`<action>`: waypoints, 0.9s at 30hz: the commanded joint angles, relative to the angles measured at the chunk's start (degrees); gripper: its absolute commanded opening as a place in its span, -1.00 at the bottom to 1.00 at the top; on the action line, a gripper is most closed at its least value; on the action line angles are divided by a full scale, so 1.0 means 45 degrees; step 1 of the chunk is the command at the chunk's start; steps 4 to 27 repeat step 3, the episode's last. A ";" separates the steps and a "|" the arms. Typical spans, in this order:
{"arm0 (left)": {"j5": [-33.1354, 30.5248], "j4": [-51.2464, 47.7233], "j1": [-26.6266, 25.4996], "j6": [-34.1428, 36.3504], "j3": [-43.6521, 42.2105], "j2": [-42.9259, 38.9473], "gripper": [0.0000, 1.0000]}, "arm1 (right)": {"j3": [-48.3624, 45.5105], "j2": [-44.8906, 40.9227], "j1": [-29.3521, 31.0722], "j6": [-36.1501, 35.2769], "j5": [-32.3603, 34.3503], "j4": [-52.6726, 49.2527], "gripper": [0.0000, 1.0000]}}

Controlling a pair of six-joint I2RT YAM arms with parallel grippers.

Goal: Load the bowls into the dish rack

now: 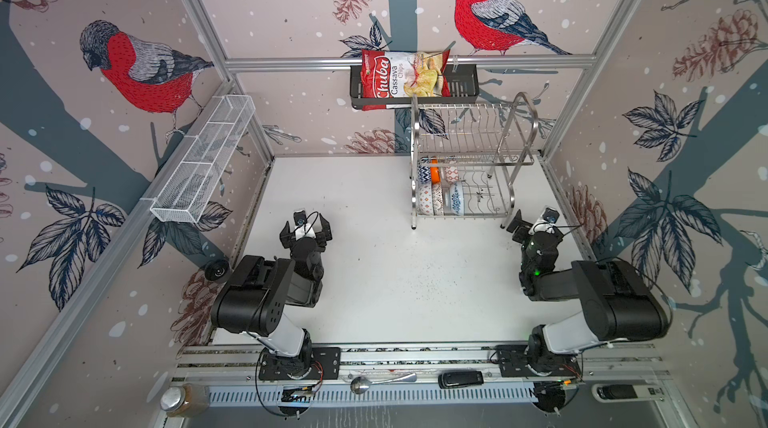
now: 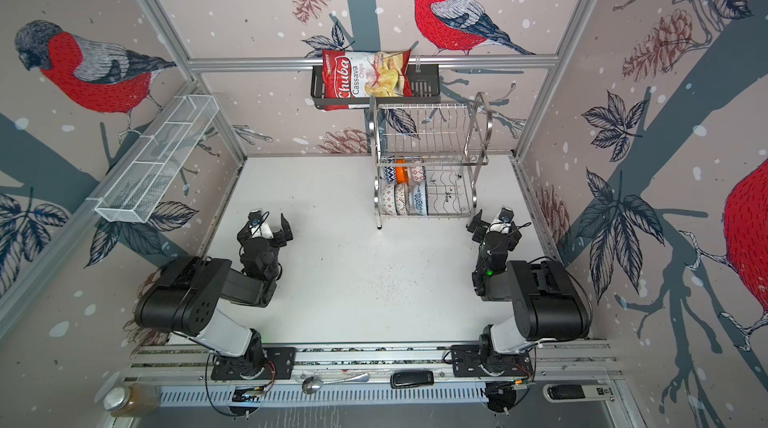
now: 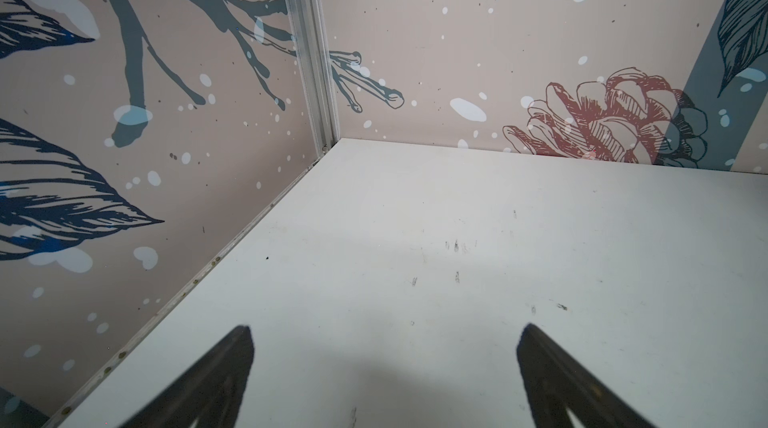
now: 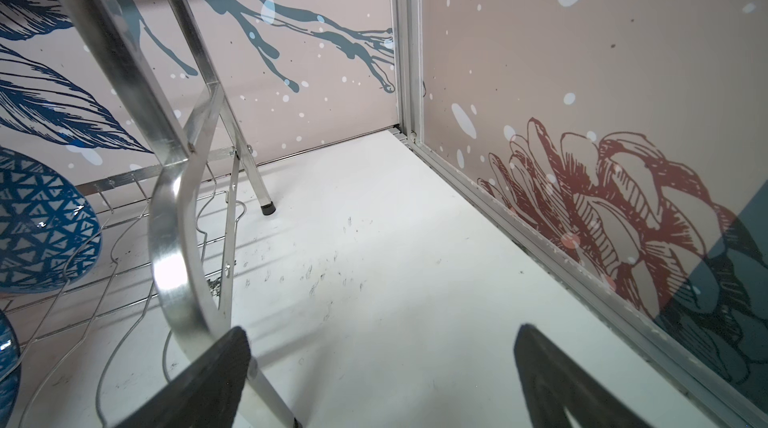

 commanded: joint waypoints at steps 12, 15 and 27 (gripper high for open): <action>-0.0084 0.0577 -0.0006 0.0091 0.0001 0.0021 0.98 | -0.0011 -0.0036 0.0033 0.0058 0.0100 0.0127 0.99; -0.0084 0.0577 -0.0006 0.0091 0.0001 0.0021 0.98 | -0.0011 -0.0036 0.0033 0.0058 0.0100 0.0127 0.99; -0.0084 0.0577 -0.0006 0.0091 0.0001 0.0021 0.98 | -0.0011 -0.0036 0.0033 0.0058 0.0100 0.0127 0.99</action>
